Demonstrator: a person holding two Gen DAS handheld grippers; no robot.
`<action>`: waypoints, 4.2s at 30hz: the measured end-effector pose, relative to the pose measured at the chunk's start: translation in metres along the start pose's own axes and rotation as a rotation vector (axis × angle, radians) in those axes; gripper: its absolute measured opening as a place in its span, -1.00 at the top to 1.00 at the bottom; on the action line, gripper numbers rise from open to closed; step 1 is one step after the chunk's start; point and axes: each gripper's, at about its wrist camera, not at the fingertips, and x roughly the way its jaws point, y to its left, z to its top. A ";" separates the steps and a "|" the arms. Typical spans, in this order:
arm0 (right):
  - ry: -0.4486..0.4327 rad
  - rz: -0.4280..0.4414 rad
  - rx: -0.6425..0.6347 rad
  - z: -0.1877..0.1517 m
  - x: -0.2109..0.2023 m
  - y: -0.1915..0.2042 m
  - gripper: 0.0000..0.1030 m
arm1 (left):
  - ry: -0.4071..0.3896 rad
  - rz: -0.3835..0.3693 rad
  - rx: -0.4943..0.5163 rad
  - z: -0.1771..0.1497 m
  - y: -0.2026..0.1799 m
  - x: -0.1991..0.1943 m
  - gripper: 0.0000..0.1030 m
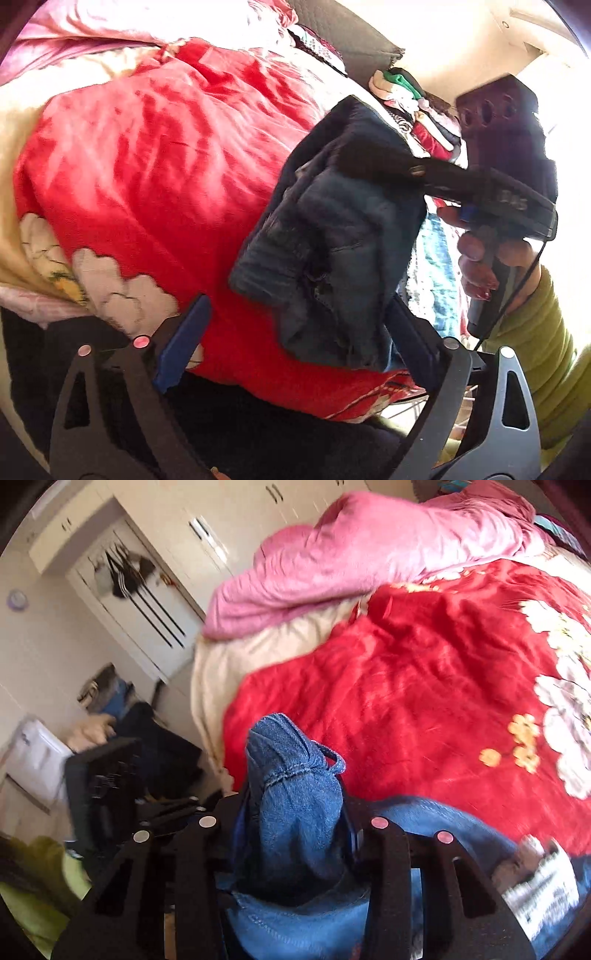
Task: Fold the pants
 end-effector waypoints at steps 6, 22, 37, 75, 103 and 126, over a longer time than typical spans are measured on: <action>-0.085 0.037 0.027 -0.007 -0.044 -0.012 0.26 | 0.022 -0.145 -0.032 0.007 -0.013 0.022 -0.77; -0.285 0.039 0.129 -0.058 -0.138 -0.057 -0.16 | 0.062 -0.243 0.175 0.012 -0.119 0.042 -0.36; -0.201 -0.372 0.233 -0.139 -0.156 -0.071 -0.34 | 0.233 -0.215 0.347 -0.023 -0.166 0.094 -0.50; -0.350 -0.538 0.025 -0.183 -0.218 0.010 -0.80 | 0.105 -0.006 0.358 0.000 -0.155 0.051 -0.65; 0.010 -0.517 -0.563 -0.169 -0.060 0.096 -0.01 | 0.242 -0.012 0.317 0.068 -0.129 0.128 0.02; 0.034 -0.341 -0.387 -0.192 -0.076 0.081 0.40 | 0.167 -0.071 0.256 0.064 -0.119 0.111 -0.17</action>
